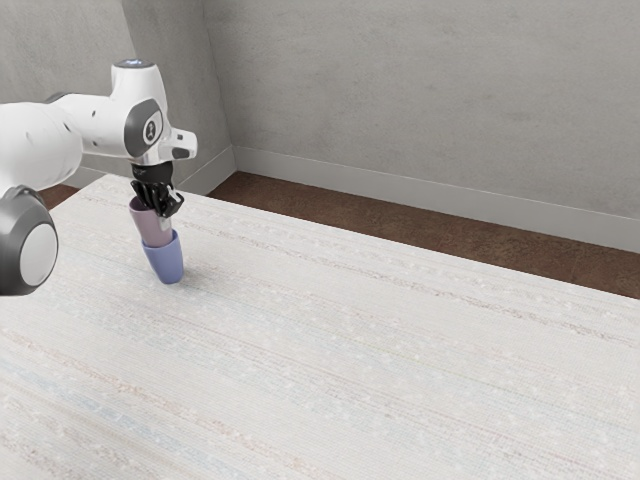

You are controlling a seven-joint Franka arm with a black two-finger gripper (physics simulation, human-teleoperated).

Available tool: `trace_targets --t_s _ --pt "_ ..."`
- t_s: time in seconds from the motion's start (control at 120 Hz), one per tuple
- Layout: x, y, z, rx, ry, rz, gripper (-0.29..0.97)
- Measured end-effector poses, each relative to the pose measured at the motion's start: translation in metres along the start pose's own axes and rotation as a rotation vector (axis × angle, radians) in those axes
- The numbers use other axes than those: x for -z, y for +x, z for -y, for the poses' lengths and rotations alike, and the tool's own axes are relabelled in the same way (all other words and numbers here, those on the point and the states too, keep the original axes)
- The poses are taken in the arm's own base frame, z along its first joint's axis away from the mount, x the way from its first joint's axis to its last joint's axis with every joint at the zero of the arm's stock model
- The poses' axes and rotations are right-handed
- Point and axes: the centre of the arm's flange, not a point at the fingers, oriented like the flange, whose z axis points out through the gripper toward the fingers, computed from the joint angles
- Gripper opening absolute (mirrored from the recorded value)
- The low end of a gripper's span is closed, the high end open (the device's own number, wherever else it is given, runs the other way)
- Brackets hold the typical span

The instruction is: Place the left cup onto the right cup

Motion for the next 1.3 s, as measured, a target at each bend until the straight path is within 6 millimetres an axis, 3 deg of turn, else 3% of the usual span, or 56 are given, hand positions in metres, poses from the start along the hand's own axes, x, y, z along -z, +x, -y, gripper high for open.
trace_targets --t_s 0.725,0.992,1.3 --pt "-0.015 -0.001 0.005 0.016 -0.033 -0.014 -0.1" --pt "-0.017 0.0 0.004 0.007 -0.039 -0.011 0.4" --pt "-0.011 0.001 0.006 0.0 -0.036 -0.021 0.6"
